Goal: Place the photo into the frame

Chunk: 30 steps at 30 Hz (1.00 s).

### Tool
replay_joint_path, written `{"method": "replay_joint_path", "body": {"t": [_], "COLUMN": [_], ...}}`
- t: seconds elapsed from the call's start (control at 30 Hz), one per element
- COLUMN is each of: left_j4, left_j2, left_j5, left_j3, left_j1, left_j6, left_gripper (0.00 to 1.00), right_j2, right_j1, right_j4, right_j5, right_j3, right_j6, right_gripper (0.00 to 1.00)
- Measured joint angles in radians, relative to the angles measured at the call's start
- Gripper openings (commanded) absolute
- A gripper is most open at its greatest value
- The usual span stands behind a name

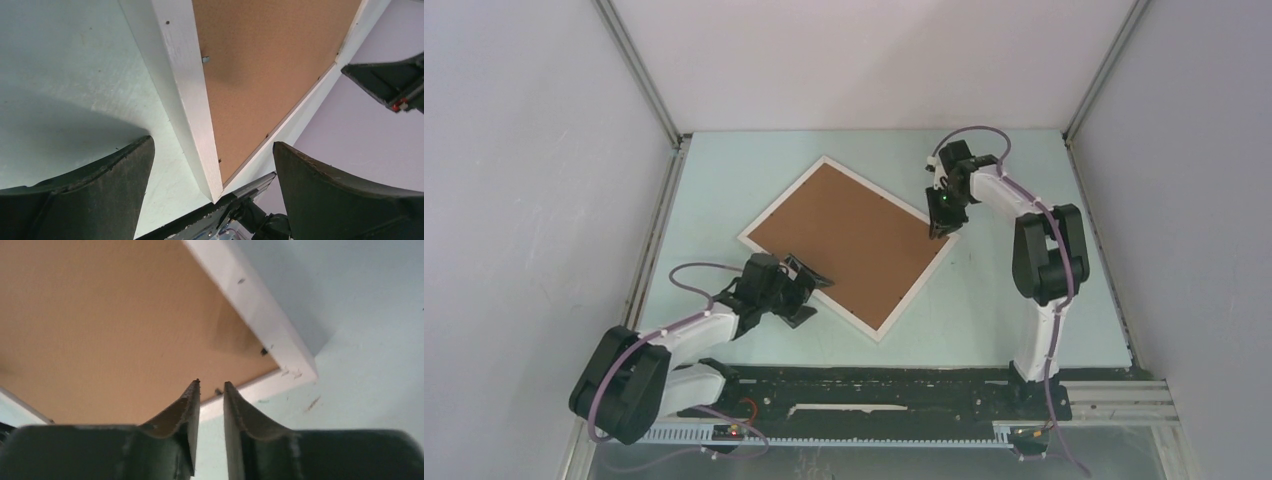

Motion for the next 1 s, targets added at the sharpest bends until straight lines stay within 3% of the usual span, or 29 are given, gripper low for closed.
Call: {"method": "replay_joint_path", "body": {"t": [0.1,0.17,0.3,0.47,0.7,1.0], "left_j4": [-0.004,-0.038,-0.125,-0.215,-0.36,-0.452], "left_j2": [-0.034,-0.059,-0.109,-0.14,-0.144,-0.159], "left_j5": [-0.023,-0.047,-0.071,-0.06,-0.055,-0.05], "left_j3": [-0.014,-0.014,-0.009,0.008,0.063,0.079], "left_j1": [0.001,0.007,0.062,0.259,0.381,0.5], "left_j6": [0.002,0.015,0.073,0.158,0.26,0.317], "left_gripper": [1.0,1.0,1.0,1.0,1.0,1.0], "right_j2": [-0.092,-0.161,-0.274,-0.29,-0.105,0.049], "right_j1": [0.046,0.126,0.366,0.592,0.729,0.789], "right_j4": [0.014,0.025,0.037,0.028,-0.169,-0.309], "right_j5": [0.032,0.075,0.113,0.106,0.156,0.179], "right_j3": [-0.063,-0.094,-0.122,-0.123,0.012,0.158], "right_j6": [0.011,0.024,0.074,0.181,0.269,0.286], "right_gripper": [0.64,0.7,0.65,0.64,0.58,0.48]}}
